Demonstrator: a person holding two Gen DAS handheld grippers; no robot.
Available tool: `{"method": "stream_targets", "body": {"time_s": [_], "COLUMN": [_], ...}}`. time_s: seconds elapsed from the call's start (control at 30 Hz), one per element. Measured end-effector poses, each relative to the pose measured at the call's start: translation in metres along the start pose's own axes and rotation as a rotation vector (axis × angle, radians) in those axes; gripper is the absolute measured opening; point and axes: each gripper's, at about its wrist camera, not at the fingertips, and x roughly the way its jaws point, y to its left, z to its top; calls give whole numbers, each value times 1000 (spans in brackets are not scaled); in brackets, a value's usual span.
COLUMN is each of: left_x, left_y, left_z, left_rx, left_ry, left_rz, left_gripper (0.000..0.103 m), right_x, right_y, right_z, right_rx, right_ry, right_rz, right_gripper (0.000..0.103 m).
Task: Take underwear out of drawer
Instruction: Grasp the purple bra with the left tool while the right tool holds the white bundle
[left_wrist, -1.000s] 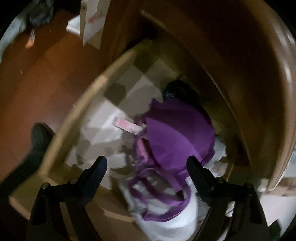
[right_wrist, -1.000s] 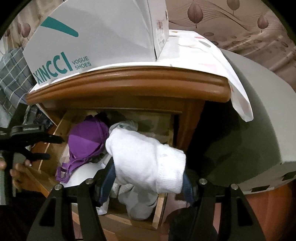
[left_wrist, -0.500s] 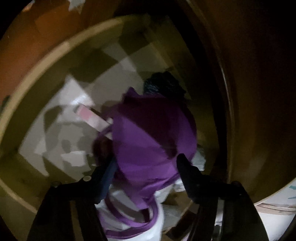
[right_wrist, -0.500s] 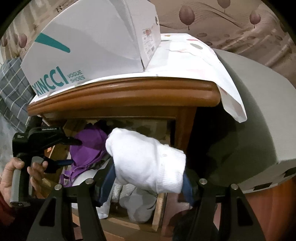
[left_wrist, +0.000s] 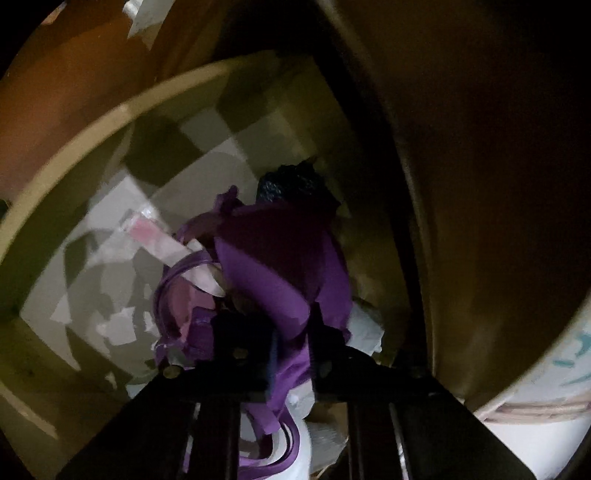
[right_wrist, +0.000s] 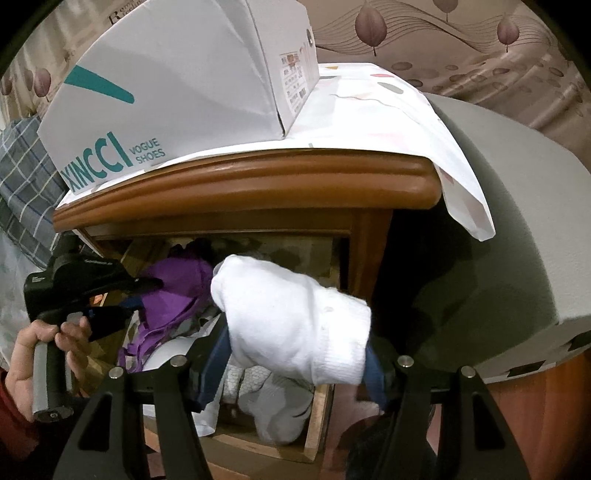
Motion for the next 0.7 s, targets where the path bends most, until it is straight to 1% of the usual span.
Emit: {"method": "stream_targets", "body": {"time_s": [0.2, 0.3, 0.37, 0.4, 0.43, 0.57, 0.7], "left_x": [-26, -33, -46, -49, -56, -60, -48], "left_y": [-18, -22, -15, -14, -5, 11, 17], "left_z": [-5, -11, -1, -1, -6, -13, -14], "left_rx": [119, 150, 164, 176, 185, 202, 230], "left_ry": [-30, -24, -16, -7, -5, 25, 47], "left_rz": [62, 88, 123, 136, 148, 204, 259], "left_gripper": [9, 9, 9, 9, 9, 9, 13], "right_x": [-1, -1, -1, -1, -2, 0, 2], "right_y": [0, 2, 2, 3, 3, 1, -1], "right_z": [0, 0, 0, 0, 0, 0, 1], "right_rx": [5, 2, 0, 0, -1, 9, 17], "right_ry": [-1, -1, -1, -1, -1, 9, 13], "right_rz": [5, 6, 10, 11, 13, 21, 26], "right_gripper": [64, 64, 64, 64, 64, 64, 64]}}
